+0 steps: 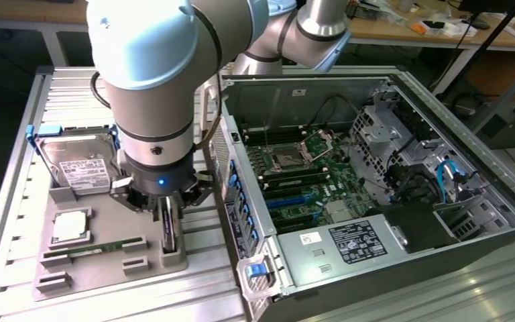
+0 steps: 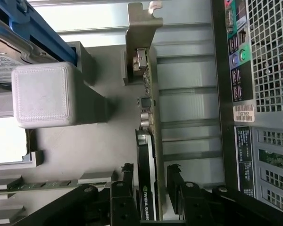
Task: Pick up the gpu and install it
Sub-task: 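Pick up the gpu and move the gpu toward the slot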
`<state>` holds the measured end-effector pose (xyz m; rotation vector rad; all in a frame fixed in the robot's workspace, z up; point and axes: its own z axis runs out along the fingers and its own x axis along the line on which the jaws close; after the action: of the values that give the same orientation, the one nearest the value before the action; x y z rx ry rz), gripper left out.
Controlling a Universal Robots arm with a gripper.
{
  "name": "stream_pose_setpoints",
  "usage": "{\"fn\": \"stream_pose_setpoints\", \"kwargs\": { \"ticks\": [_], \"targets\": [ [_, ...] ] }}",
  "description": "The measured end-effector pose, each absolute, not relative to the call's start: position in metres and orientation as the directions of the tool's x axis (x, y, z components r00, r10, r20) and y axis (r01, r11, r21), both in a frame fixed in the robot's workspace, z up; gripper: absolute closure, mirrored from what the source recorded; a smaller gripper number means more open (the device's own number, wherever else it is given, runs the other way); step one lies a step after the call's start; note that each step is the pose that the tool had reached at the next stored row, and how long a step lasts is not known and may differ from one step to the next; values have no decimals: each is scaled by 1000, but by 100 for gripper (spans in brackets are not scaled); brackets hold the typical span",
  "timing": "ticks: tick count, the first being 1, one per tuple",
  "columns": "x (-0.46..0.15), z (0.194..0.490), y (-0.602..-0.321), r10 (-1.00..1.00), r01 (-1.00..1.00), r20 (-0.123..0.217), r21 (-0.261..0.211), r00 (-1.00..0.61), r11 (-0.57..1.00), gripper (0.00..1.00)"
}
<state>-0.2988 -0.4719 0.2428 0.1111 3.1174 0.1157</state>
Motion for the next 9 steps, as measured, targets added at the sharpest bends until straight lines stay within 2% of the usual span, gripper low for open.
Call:
{"fn": "stream_pose_setpoints", "kwargs": {
  "ticks": [9],
  "targets": [
    [-304,235,-465,74,73,-17,75,-997,995,58]
  ]
}}
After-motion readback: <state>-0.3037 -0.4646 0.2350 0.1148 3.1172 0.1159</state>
